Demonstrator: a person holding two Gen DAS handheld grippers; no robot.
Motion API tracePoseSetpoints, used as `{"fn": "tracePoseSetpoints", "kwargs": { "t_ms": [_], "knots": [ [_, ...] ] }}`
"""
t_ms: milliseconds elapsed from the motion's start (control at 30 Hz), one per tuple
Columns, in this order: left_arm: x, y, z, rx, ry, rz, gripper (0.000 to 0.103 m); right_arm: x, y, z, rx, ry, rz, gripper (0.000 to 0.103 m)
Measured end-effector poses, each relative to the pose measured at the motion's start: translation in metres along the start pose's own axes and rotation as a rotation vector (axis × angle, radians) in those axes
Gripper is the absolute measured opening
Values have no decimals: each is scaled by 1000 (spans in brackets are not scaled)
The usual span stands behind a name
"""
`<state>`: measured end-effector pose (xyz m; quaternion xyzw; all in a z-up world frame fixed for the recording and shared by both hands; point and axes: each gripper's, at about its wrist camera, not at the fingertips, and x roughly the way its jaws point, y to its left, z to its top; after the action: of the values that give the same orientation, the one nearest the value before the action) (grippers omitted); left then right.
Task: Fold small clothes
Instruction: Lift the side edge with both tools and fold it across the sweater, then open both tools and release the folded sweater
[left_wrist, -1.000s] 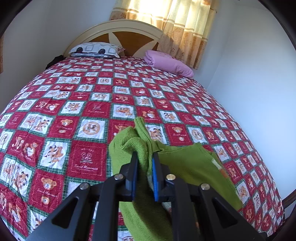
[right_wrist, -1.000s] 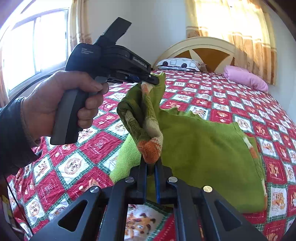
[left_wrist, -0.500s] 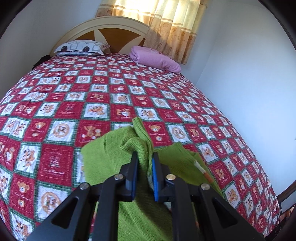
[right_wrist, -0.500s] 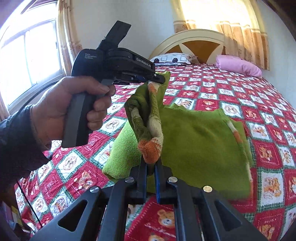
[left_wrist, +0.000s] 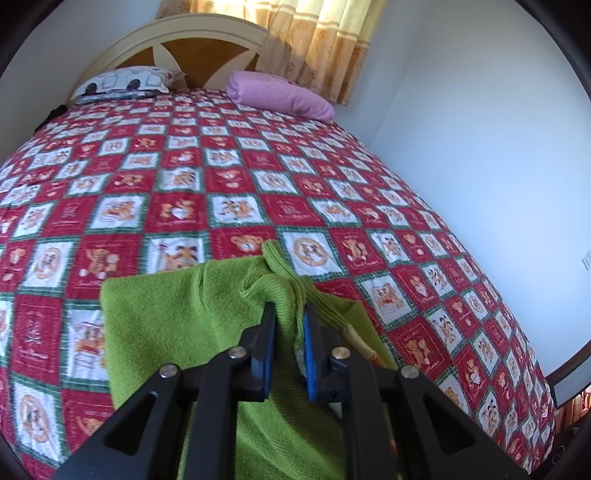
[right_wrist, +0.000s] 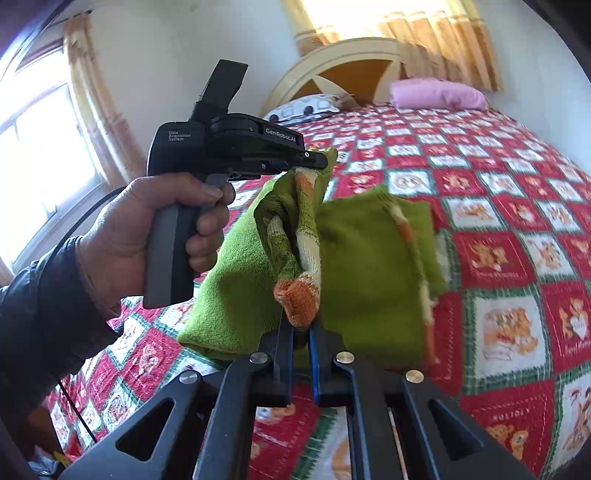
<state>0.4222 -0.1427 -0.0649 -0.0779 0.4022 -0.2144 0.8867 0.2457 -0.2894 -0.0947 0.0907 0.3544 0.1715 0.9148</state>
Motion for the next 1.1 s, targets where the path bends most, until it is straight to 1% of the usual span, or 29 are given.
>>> {"fn": "tracePoseSetpoints", "kwargs": {
  "t_ms": [133, 267, 400, 467, 533, 600, 633, 700, 733, 767, 800, 867, 900, 933, 967, 1000, 1033, 1067, 1100],
  "knots": [
    [23, -18, -3, 31, 37, -2, 14, 0, -21, -6, 47, 12, -14, 6],
    [48, -35, -6, 51, 71, 4, 14, 1, -41, -11, 113, 21, -10, 6],
    [64, -50, -7, 89, 85, 15, 12, 5, -55, -19, 165, 27, -8, 6],
    [66, -56, -8, 111, 71, 15, 11, 6, -58, -22, 176, 30, -8, 6],
    [63, -66, -10, 160, 54, 4, 11, 6, -60, -25, 184, 34, -7, 6],
    [48, -78, -13, 225, 6, 11, 11, 4, -61, -27, 181, 38, -4, 6],
    [37, -82, -16, 261, -12, 10, 16, 3, -62, -28, 182, 37, -2, 6],
    [18, -84, -21, 290, -35, 13, 31, -5, -60, -30, 167, 24, 1, 8],
    [5, -81, -26, 298, -56, 16, 54, -8, -61, -29, 163, 19, -4, 12],
    [-9, -77, -34, 301, -78, 43, 76, -14, -59, -29, 157, 7, -21, 24],
    [-21, -73, -42, 301, -103, 82, 79, -23, -57, -26, 142, -20, -53, 39],
    [-49, -56, -62, 292, -147, 118, 79, -34, -52, -17, 120, -83, -95, 56],
    [-56, -49, -70, 290, -149, 140, 79, -39, -49, -6, 110, -117, -107, 56],
    [-64, -40, -79, 280, -163, 169, 80, -38, -46, 6, 103, -124, -106, 56],
    [-70, -31, -87, 259, -180, 193, 83, -34, -45, 17, 98, -119, -102, 56],
    [-73, -22, -94, 231, -183, 215, 85, -28, -44, 30, 93, -114, -93, 56],
    [-73, -13, -100, 192, -177, 222, 87, -19, -42, 43, 90, -104, -77, 56],
    [-72, -3, -106, 135, -165, 195, 87, -1, -42, 58, 93, -53, -56, 56],
    [-70, 2, -110, 104, -151, 174, 87, 18, -45, 68, 106, 4, -41, 56]
  ]
}}
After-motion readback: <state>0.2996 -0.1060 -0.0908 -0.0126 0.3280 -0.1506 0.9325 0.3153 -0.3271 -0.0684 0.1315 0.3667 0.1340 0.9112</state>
